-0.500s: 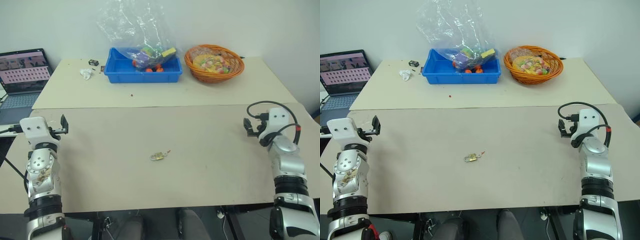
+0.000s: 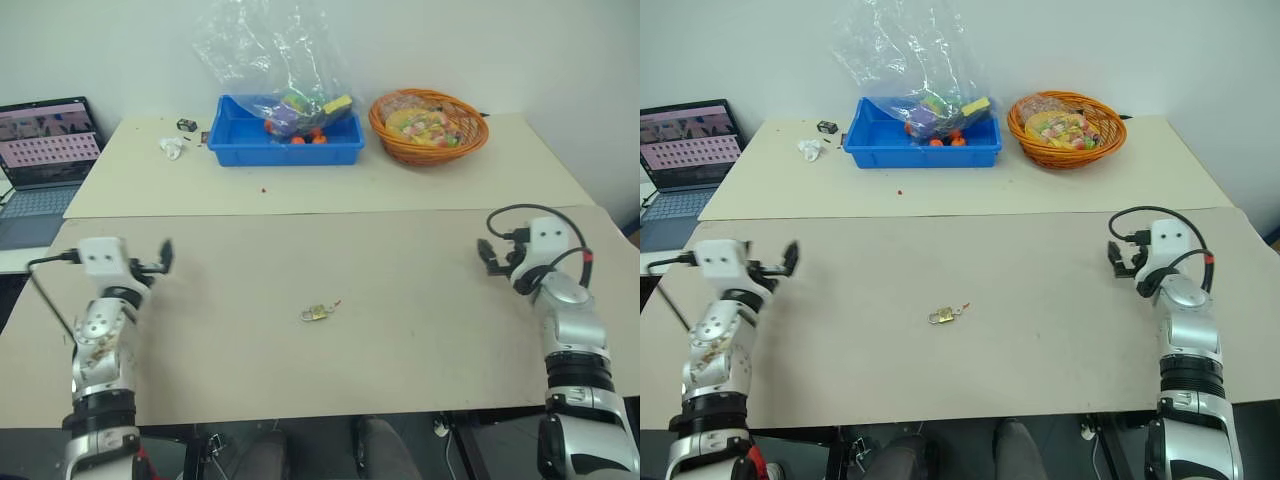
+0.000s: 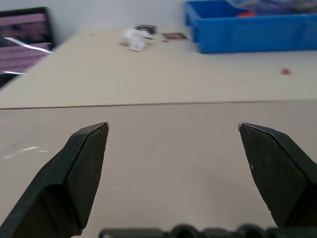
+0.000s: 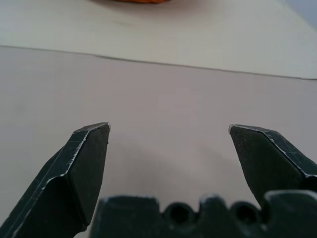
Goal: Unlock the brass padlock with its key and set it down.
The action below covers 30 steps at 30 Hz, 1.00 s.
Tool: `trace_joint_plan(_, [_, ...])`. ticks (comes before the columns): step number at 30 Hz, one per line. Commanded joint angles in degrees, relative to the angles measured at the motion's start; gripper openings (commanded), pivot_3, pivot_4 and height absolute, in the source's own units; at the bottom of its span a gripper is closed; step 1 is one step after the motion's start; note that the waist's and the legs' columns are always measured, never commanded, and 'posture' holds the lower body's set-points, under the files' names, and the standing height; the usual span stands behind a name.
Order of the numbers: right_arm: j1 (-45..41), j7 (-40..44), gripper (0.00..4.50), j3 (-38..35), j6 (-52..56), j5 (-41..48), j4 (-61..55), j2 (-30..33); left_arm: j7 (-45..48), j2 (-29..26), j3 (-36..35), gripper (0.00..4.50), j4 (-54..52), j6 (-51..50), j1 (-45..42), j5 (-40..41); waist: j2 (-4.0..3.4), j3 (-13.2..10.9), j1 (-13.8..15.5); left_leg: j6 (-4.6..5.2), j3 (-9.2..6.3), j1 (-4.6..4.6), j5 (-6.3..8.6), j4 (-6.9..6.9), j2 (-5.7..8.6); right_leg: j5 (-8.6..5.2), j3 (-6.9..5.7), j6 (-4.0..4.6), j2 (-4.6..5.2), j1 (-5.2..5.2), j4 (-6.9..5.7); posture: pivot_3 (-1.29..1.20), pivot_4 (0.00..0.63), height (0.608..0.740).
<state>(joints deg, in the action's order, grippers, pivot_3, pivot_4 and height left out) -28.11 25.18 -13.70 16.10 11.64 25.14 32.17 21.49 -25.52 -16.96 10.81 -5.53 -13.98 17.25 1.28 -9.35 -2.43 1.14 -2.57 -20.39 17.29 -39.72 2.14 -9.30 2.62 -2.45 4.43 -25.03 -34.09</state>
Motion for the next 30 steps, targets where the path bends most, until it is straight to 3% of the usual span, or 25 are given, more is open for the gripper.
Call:
trace_joint_plan(1, [0.3, 16.6, 4.5, 4.1, 5.4, 5.6, -9.1, 4.9, 9.5, -4.5, 4.6, 4.48, -8.7, -1.2, 2.9, 0.2, 0.0, 0.0, -0.1, 0.0, 0.01, 0.0, 0.0, 0.0, -0.01, 0.0, 0.0, 0.0, -0.01, -0.01, -0.01, 0.0, 0.15, 0.735])
trace_joint_plan(6, [3.7, 46.5, 4.5, 13.7, 9.9, 15.3, -25.3, 14.0, 23.0, -13.0, 7.5, 4.48, -21.2, -6.9, 7.6, 5.7, -0.04, 0.0, 0.0, 0.05, 0.0, -0.03, 0.03, -0.01, -0.06, -0.03, -0.04, 0.01, -0.03, -0.06, 0.0, 0.0, 0.15, 0.735])
trace_joint_plan(9, [2.1, 55.0, 4.5, 19.1, 10.8, 17.6, -31.2, 15.2, 32.8, -19.6, 10.5, 4.48, -28.9, -7.5, 12.8, 7.1, -0.06, -0.1, -0.2, 0.12, 0.01, 0.0, 0.08, 0.0, -0.15, -0.06, -0.09, 0.01, -0.07, -0.05, 0.02, 0.0, 0.15, 0.735])
trace_joint_plan(13, [1.3, 57.1, 4.5, 23.2, 9.1, 14.8, -32.6, 15.1, 38.8, -22.9, 12.9, 4.48, -31.7, -6.9, 14.8, 7.2, -0.07, -0.1, 0.2, 0.12, 0.09, 0.13, 0.08, -0.06, -0.12, -0.09, -0.12, -0.02, 0.0, 0.07, 0.01, 0.0, 0.15, 0.735])
trace_joint_plan(17, [0.2, 55.9, 4.5, 24.8, 7.9, 12.7, -32.2, 13.2, 41.1, -22.1, 15.2, 4.48, -28.5, -6.0, 13.4, 6.2, -0.08, -0.1, 0.9, 0.1, 0.08, 0.12, 0.06, -0.1, -0.13, -0.1, -0.19, 0.0, -0.02, 0.03, -0.01, 0.0, 0.15, 0.735])
trace_joint_plan(25, [2.5, 53.7, 4.5, 22.8, 8.6, 12.7, -32.7, 13.5, 41.5, -16.9, 19.7, 4.48, -20.4, 1.2, 12.7, 0.9, -0.08, -0.1, 1.7, 0.09, 0.07, 0.07, 0.07, -0.08, -0.09, -0.08, -0.2, 0.03, 0.02, -0.04, 0.01, 0.0, 0.15, 0.735])
trace_joint_plan(30, [3.9, 53.3, 4.5, 21.0, 10.4, 15.0, -33.6, 13.5, 41.6, -11.6, 24.1, 4.48, -12.2, 3.2, 6.3, -1.8, -0.09, -0.1, 2.0, 0.09, 0.05, 0.08, 0.07, -0.09, -0.08, -0.08, -0.22, 0.04, 0.03, 0.0, 0.0, 0.0, 0.15, 0.735])
